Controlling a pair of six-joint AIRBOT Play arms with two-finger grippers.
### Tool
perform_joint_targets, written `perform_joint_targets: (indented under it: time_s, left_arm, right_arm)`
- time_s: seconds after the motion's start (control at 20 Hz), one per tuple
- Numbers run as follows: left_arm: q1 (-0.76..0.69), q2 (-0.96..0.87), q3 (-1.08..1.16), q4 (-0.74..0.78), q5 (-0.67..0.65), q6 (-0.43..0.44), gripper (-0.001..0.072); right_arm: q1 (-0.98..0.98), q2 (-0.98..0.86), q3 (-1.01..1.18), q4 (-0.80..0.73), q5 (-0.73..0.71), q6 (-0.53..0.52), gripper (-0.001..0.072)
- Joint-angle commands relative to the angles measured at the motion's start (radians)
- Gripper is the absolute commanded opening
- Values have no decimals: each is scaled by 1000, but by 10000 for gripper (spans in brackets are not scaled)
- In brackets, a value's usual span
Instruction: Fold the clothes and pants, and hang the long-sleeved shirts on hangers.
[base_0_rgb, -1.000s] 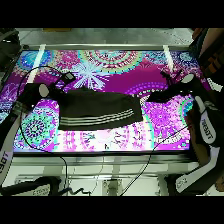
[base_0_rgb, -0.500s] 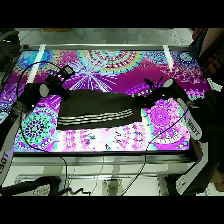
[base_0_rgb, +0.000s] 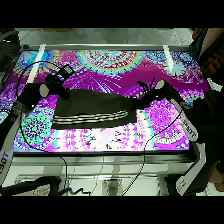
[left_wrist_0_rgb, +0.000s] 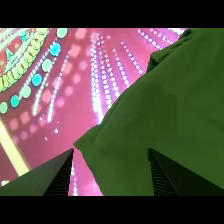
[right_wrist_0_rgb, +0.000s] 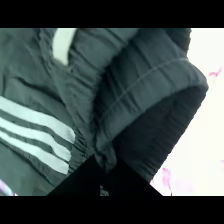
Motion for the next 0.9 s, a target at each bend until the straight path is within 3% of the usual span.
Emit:
perform_joint_targets:
  time_s: [0.0,0.1,0.15,0.55,0.8,0.85]
  left_arm:
    - [0,5,0,1,1,-3,487]
    - [0,15,0,1,2,-2,241]
    - [0,21,0,1,2,-2,151]
    - [0,61,0,0,1,-3,145]
    - [0,62,0,0,-10,-3,145]
    - [0,62,0,0,-10,-3,146]
  right_arm:
    - [11,1,14,64,-96,13,21]
    - [1,13,62,109,-116,13,20]
    - [-9,21,98,109,-117,13,20]
    - [-233,145,358,70,-37,177,18]
    - [-292,120,280,-190,67,260,20]
    - [-294,111,255,-231,35,258,87]
